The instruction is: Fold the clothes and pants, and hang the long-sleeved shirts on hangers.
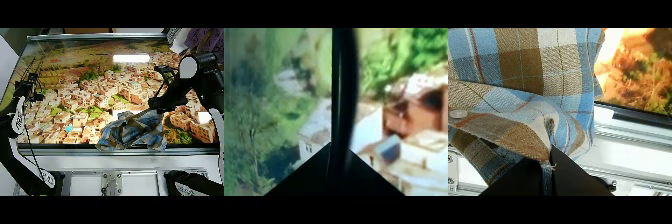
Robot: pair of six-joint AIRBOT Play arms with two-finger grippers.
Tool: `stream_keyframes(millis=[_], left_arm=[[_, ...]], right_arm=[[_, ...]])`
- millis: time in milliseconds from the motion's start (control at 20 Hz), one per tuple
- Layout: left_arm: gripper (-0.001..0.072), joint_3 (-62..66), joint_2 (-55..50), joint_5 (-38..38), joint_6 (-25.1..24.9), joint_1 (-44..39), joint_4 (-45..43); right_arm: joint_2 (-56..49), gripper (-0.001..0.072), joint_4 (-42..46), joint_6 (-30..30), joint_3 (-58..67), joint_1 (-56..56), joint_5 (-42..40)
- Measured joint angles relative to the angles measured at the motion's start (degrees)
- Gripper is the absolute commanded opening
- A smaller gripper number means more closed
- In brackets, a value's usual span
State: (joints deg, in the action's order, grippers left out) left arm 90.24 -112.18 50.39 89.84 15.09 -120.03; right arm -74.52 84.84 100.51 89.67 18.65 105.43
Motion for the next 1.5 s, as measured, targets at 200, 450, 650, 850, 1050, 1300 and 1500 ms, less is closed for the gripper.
stream_keyframes(millis=[200,450,650,850,1050,1300,1500], left_arm=[[0.0014,0.0,1.6,1.9,-0.1,-0.1,0.5],[0.0014,0.0,8.1,4.0,-0.3,-0.5,0.5],[0.0014,0.0,13.8,7.3,-4.1,-1.4,6.5],[0.0014,-0.1,17.7,9.5,-6.9,-2.8,10.9],[0.0014,-0.1,20.7,11.5,-9.0,-5.2,13.0],[0.0014,-0.1,25.5,13.3,-9.9,-8.3,13.7],[0.0014,-0.1,31.0,16.5,-13.0,-10.9,15.3]], right_arm=[[0.0,0.002,0.0,0.0,0.0,0.0,0.0],[0.0,0.002,0.0,0.0,0.0,0.0,0.0],[0.0,0.0019,0.0,0.0,0.0,0.0,0.0],[0.0,0.0019,0.0,0.0,0.0,0.0,0.0],[0.0,0.0019,0.0,0.0,0.0,0.0,0.0],[0.0,0.002,0.0,0.0,0.0,0.0,0.0],[0.0,0.0019,0.0,0.0,0.0,0.0,0.0]])
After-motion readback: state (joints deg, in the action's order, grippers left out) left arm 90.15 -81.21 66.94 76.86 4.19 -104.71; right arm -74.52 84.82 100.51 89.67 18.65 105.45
